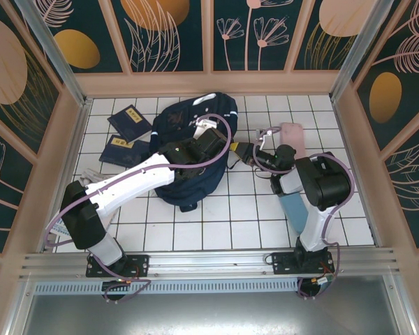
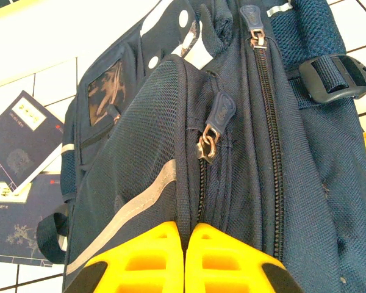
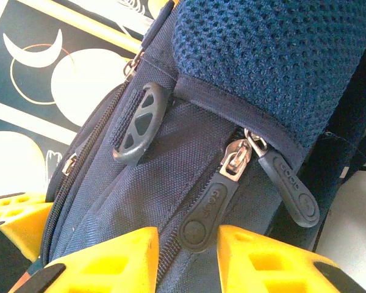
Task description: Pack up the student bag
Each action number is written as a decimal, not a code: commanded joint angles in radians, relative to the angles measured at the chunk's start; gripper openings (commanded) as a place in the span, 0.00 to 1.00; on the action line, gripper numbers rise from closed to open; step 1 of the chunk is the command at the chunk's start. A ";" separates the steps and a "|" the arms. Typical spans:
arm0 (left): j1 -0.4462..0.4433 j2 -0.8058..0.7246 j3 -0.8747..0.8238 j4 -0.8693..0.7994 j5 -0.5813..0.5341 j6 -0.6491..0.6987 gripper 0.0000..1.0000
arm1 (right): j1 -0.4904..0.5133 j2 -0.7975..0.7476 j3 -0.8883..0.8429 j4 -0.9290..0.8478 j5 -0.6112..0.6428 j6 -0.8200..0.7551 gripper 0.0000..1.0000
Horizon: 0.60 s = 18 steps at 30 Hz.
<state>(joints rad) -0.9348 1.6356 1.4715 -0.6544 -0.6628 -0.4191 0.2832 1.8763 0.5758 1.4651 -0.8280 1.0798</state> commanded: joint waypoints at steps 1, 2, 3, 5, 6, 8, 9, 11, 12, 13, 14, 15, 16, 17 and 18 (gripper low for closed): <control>0.017 -0.031 0.024 0.051 -0.095 0.000 0.03 | 0.006 -0.027 0.016 0.002 0.016 -0.024 0.33; 0.017 -0.033 0.026 0.050 -0.094 0.000 0.03 | 0.005 -0.024 0.027 -0.025 0.018 -0.029 0.33; 0.016 -0.034 0.025 0.050 -0.093 0.000 0.03 | 0.006 -0.022 0.036 -0.045 0.019 -0.036 0.34; 0.017 -0.033 0.023 0.050 -0.091 0.000 0.03 | 0.006 -0.019 0.057 -0.088 0.024 -0.051 0.36; 0.017 -0.031 0.024 0.050 -0.090 0.000 0.03 | 0.007 -0.017 0.067 -0.108 0.023 -0.060 0.36; 0.016 -0.031 0.024 0.052 -0.089 -0.001 0.03 | 0.007 -0.013 0.073 -0.118 0.024 -0.067 0.34; 0.016 -0.031 0.023 0.052 -0.089 -0.001 0.03 | 0.007 -0.013 0.075 -0.116 0.022 -0.066 0.34; 0.017 -0.029 0.023 0.052 -0.087 -0.001 0.03 | 0.007 -0.015 0.078 -0.122 0.020 -0.072 0.30; 0.017 -0.028 0.024 0.052 -0.090 0.000 0.03 | 0.007 -0.015 0.078 -0.122 0.018 -0.074 0.28; 0.016 -0.027 0.025 0.053 -0.089 -0.001 0.03 | 0.007 -0.018 0.076 -0.122 0.017 -0.076 0.25; 0.017 -0.026 0.026 0.053 -0.089 -0.002 0.03 | 0.007 -0.021 0.073 -0.121 0.016 -0.079 0.22; 0.016 -0.026 0.025 0.053 -0.089 -0.001 0.03 | 0.007 -0.024 0.069 -0.125 0.016 -0.082 0.20; 0.017 -0.025 0.025 0.055 -0.089 -0.001 0.03 | 0.007 -0.032 0.063 -0.132 0.017 -0.088 0.18; 0.017 -0.022 0.023 0.057 -0.089 -0.001 0.03 | 0.008 -0.043 0.054 -0.146 0.017 -0.097 0.16; 0.017 -0.020 0.023 0.061 -0.087 -0.002 0.03 | 0.010 -0.053 0.044 -0.163 0.015 -0.106 0.16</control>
<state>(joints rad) -0.9348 1.6356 1.4715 -0.6540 -0.6624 -0.4191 0.2836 1.8732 0.6319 1.3136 -0.8085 1.0187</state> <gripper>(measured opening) 0.065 0.164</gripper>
